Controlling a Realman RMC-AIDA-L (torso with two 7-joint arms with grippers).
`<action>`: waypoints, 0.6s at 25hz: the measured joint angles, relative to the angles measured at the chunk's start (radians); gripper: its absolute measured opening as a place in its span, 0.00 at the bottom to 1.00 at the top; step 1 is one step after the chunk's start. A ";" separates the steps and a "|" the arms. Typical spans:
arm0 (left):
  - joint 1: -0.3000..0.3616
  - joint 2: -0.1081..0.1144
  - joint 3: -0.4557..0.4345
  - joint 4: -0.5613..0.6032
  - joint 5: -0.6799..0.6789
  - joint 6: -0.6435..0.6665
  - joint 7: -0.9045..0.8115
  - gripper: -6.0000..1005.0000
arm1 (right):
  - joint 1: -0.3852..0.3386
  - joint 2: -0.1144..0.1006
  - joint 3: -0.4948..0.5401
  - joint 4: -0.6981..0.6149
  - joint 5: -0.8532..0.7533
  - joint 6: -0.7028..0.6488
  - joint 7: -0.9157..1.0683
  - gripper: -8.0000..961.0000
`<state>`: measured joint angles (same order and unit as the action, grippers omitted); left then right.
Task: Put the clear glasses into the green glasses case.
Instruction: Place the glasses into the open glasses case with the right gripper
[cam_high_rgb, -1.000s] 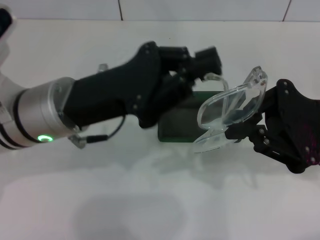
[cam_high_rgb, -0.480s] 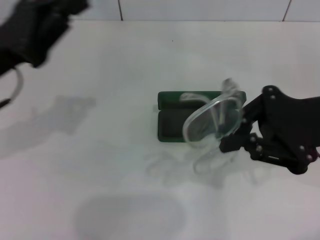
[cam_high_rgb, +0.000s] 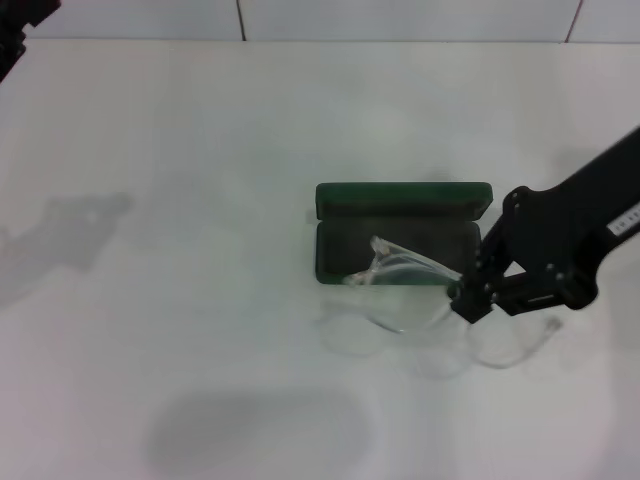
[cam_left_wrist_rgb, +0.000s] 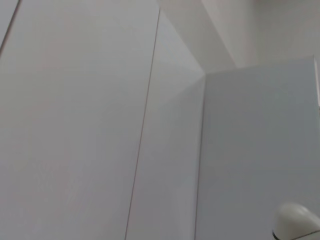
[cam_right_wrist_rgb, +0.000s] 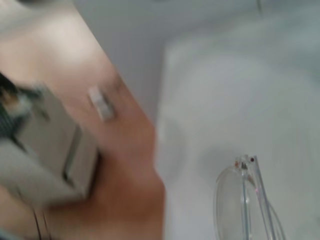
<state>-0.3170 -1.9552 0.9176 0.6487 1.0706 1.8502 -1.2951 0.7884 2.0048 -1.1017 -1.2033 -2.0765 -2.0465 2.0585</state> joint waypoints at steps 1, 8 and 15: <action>0.000 -0.001 0.000 -0.002 0.002 0.000 0.000 0.06 | 0.035 0.002 -0.019 0.002 -0.068 -0.001 0.033 0.08; -0.003 -0.022 -0.010 -0.006 0.033 -0.003 0.007 0.06 | 0.263 0.014 -0.176 0.147 -0.307 0.015 0.090 0.08; 0.022 -0.040 -0.015 -0.001 0.031 -0.003 0.016 0.06 | 0.354 0.015 -0.206 0.213 -0.383 0.098 0.086 0.08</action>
<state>-0.2948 -1.9956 0.9031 0.6475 1.1014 1.8477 -1.2796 1.1427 2.0201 -1.3082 -0.9899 -2.4590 -1.9486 2.1446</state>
